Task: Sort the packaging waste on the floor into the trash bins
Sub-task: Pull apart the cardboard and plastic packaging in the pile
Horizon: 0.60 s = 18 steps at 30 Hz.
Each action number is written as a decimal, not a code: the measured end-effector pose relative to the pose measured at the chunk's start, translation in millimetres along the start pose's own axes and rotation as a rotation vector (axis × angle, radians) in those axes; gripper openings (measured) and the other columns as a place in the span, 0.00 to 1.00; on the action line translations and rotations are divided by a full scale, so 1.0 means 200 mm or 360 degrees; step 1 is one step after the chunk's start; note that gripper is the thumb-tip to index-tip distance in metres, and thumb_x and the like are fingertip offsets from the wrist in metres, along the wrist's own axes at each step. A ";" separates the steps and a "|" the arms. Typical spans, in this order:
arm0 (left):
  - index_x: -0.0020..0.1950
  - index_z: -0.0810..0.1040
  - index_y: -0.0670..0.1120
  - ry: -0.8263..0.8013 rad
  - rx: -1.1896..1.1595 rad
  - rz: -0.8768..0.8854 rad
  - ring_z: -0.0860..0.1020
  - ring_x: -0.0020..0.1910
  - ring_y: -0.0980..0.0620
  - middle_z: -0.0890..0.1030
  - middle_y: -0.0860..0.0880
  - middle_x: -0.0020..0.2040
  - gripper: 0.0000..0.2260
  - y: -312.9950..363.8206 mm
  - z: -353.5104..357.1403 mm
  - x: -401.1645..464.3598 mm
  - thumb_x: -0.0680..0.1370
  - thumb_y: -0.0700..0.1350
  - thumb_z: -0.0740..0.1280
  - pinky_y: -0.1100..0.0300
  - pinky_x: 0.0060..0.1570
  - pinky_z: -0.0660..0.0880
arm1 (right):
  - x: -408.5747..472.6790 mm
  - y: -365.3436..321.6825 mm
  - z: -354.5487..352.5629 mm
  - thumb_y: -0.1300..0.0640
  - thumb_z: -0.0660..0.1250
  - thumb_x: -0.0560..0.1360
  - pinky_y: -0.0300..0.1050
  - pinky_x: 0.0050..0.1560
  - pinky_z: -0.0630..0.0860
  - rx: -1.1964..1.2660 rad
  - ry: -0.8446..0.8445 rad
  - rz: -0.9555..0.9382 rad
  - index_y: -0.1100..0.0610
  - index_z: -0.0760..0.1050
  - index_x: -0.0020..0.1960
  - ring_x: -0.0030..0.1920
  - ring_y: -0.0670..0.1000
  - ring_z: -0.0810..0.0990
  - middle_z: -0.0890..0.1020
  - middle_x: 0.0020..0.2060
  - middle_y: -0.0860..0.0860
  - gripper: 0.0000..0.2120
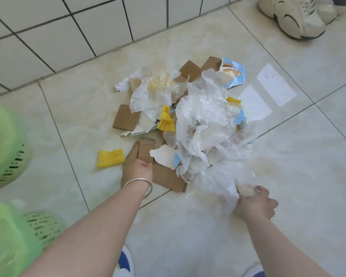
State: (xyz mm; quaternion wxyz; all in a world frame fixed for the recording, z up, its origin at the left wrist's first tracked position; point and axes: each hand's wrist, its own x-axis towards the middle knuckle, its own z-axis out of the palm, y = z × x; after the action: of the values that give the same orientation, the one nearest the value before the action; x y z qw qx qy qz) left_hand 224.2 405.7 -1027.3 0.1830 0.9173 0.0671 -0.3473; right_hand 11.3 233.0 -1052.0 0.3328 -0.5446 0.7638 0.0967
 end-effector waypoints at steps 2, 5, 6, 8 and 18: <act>0.52 0.80 0.47 0.0063 -0.0068 -0.0034 0.77 0.58 0.44 0.81 0.46 0.56 0.11 -0.02 0.01 0.02 0.77 0.51 0.63 0.56 0.54 0.72 | 0.01 0.01 0.01 0.55 0.72 0.70 0.52 0.58 0.72 0.0042 0.0005 -0.0061 0.53 0.62 0.70 0.61 0.63 0.73 0.68 0.64 0.61 0.32; 0.53 0.78 0.47 0.0123 -0.0140 -0.0063 0.77 0.57 0.45 0.80 0.46 0.57 0.11 -0.02 0.02 0.03 0.76 0.51 0.65 0.56 0.54 0.72 | 0.00 -0.03 -0.05 0.57 0.73 0.69 0.52 0.57 0.71 -0.0017 0.0124 -0.0212 0.55 0.64 0.69 0.61 0.62 0.74 0.73 0.62 0.61 0.32; 0.53 0.78 0.47 0.0138 -0.0158 -0.0063 0.77 0.57 0.45 0.79 0.46 0.57 0.11 -0.01 0.01 0.03 0.76 0.51 0.65 0.56 0.53 0.72 | 0.00 -0.07 -0.09 0.57 0.73 0.69 0.52 0.56 0.71 -0.0035 0.0195 -0.0285 0.55 0.65 0.68 0.60 0.62 0.75 0.73 0.61 0.61 0.31; 0.54 0.77 0.47 0.0139 -0.0180 -0.0047 0.77 0.57 0.45 0.78 0.46 0.59 0.11 0.01 0.01 0.03 0.75 0.51 0.66 0.56 0.53 0.72 | -0.02 -0.14 -0.19 0.58 0.73 0.70 0.53 0.54 0.72 -0.0034 0.0350 -0.0426 0.55 0.66 0.67 0.58 0.63 0.76 0.72 0.61 0.60 0.29; 0.62 0.75 0.42 -0.0050 -0.0282 -0.0033 0.77 0.59 0.42 0.78 0.43 0.60 0.18 0.03 0.01 0.01 0.74 0.48 0.68 0.54 0.57 0.73 | -0.30 -0.56 -0.38 0.58 0.72 0.70 0.48 0.57 0.69 0.0430 0.0504 -0.0969 0.53 0.66 0.65 0.59 0.55 0.75 0.71 0.63 0.52 0.27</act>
State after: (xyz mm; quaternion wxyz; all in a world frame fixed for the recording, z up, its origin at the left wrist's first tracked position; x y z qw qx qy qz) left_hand 226.7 398.9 -1028.9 0.2609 0.8912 0.1041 -0.3562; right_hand 92.6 196.0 -934.0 0.2929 -0.7063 0.6146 -0.1941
